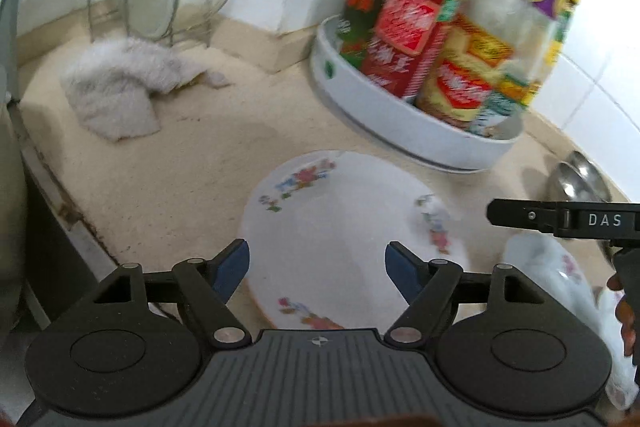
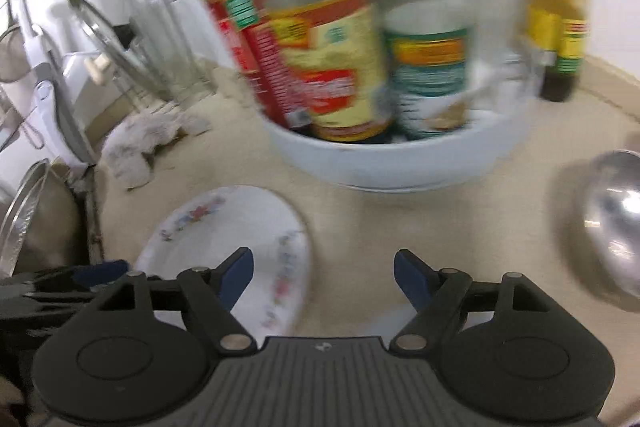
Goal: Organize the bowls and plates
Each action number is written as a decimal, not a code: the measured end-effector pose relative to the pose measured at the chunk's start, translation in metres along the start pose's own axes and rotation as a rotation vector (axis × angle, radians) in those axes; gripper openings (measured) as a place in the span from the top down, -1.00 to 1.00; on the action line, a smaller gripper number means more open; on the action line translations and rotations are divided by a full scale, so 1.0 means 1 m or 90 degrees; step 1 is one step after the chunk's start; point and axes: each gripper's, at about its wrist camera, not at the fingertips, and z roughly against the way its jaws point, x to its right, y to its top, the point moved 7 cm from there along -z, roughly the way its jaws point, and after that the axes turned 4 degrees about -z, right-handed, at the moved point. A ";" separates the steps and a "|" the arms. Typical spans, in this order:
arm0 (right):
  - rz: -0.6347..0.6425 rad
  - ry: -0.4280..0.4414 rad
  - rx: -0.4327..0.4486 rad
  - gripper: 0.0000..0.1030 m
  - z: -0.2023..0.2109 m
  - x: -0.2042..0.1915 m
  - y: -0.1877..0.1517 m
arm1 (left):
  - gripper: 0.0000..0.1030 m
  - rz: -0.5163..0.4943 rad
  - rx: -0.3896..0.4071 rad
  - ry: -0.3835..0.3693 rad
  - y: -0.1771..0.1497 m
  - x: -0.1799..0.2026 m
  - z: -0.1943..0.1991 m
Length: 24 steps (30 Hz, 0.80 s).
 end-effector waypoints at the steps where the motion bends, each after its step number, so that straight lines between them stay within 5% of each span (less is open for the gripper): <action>1: -0.003 -0.010 0.001 -0.46 0.008 0.009 -0.001 | -0.57 -0.008 0.002 -0.005 0.000 0.005 0.004; 11: -0.016 -0.072 -0.009 -0.47 0.060 0.087 -0.023 | -0.59 -0.058 -0.036 -0.119 -0.027 0.098 0.010; 24: -0.068 0.009 -0.057 -0.44 0.063 0.127 -0.052 | -0.58 -0.044 -0.076 -0.132 -0.048 0.144 -0.013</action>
